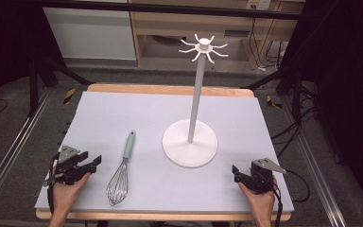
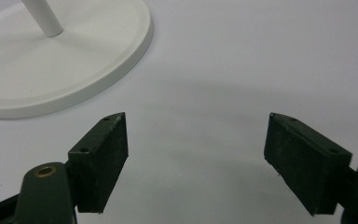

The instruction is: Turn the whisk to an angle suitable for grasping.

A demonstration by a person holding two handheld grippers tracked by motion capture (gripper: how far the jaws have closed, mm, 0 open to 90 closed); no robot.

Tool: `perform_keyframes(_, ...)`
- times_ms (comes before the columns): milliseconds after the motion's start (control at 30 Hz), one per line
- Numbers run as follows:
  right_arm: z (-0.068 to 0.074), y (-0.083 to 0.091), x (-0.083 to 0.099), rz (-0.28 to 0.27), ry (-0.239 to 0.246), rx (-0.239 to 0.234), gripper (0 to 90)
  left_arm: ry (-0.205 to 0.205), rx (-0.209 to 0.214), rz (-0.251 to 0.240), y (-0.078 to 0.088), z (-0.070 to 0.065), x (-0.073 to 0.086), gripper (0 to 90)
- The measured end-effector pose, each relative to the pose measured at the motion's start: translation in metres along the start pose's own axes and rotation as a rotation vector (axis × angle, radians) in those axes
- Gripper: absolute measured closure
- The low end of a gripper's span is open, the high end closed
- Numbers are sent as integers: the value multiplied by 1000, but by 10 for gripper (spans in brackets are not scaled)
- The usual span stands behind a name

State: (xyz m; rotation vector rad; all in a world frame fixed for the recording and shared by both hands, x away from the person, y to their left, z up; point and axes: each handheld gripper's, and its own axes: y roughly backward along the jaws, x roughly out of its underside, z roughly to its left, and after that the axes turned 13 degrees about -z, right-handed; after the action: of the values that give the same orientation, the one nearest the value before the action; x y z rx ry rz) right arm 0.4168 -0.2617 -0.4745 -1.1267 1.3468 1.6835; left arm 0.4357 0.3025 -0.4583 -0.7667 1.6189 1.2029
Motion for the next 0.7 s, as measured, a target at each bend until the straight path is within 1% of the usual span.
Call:
perform_keyframes(200, 0, 2, 1, -2, 2, -10, 223, 17, 37, -4, 3, -6, -4, 419)
perform_keyframes(233, 0, 3, 1, -6, 8, -8, 225, 19, 44, -4, 3, -7, -4, 419)
perform_keyframes(400, -2, 4, 0, -7, 15, -3, 228, 12, 72, -11, 4, -14, -12, 416)
perform_keyframes(467, -2, 4, 1, -2, 2, -7, 228, 11, 77, -12, 5, -17, -14, 415)
perform_keyframes(500, -1, 4, 1, 5, 2, -9, 227, 5, 83, -12, 5, -20, -15, 413)
perform_keyframes(533, -1, 4, 1, 5, 2, -9, 227, 5, 83, -12, 5, -20, -15, 413)
perform_keyframes(700, 2, 3, 2, 9, 18, -22, 225, -20, 100, -17, 4, -30, -20, 411)
